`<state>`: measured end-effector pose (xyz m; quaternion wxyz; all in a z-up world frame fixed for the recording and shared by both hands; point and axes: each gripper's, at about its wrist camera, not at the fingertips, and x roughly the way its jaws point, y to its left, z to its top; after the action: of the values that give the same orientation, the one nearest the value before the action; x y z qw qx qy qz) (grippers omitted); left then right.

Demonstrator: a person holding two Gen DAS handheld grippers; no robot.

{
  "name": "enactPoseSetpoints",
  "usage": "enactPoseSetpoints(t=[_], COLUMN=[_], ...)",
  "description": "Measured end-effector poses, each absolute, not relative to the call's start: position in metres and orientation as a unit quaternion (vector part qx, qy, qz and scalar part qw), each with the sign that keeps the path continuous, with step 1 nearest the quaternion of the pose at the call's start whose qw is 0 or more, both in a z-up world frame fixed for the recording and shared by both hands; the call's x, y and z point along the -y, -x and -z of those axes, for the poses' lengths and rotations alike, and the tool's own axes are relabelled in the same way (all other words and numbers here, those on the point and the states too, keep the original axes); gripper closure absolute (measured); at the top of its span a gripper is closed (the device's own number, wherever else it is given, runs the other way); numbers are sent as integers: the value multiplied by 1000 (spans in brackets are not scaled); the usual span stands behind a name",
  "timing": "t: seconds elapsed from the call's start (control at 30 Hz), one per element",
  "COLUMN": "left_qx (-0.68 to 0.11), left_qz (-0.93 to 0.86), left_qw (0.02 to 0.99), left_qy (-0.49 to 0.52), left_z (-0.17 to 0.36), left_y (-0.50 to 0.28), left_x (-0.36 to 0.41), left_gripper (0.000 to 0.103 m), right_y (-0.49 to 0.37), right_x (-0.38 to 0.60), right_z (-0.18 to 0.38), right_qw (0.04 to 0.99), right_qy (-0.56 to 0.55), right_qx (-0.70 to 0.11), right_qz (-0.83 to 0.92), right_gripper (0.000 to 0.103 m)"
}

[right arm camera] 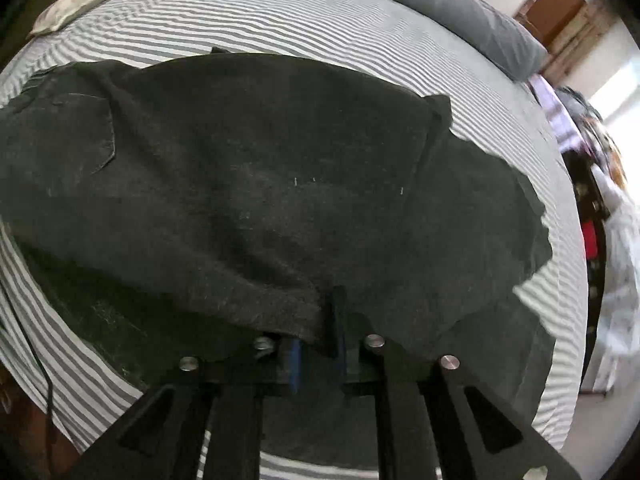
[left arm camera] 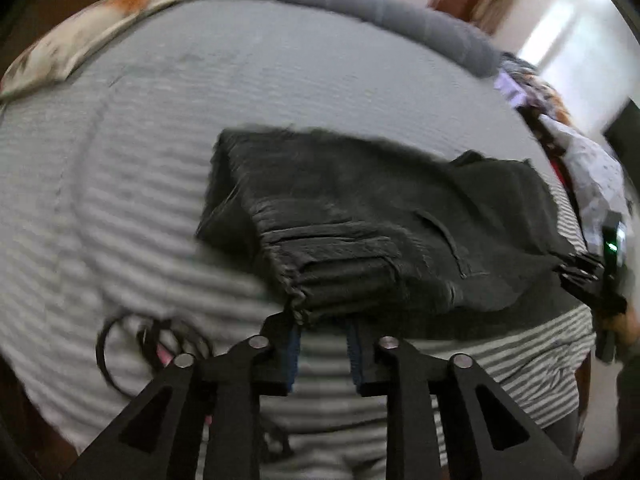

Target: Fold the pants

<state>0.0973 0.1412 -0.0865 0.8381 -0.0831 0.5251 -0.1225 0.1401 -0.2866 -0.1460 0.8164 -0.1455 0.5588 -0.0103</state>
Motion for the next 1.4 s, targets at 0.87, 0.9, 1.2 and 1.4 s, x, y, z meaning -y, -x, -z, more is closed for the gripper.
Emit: enactPoseSetpoints(t=[0.87, 0.9, 1.2, 1.4], left_qx=[-486, -486, -474, -477], left_qz=[111, 110, 93, 86], left_qw=[719, 720, 754, 759], left_qy=[484, 483, 445, 434], left_z=[118, 118, 107, 102], left_y=[-105, -106, -131, -143], left_x=[-171, -172, -173, -172], left_gripper=[45, 45, 82, 83], right_y=[-33, -37, -77, -86], right_x=[342, 349, 403, 440], right_z=[162, 166, 182, 192], right_qw=[834, 829, 816, 781], right_qy=[-325, -340, -394, -480], right_qx=[-445, -443, -418, -387], right_qz=[17, 26, 69, 104], right_gripper=[45, 45, 64, 91])
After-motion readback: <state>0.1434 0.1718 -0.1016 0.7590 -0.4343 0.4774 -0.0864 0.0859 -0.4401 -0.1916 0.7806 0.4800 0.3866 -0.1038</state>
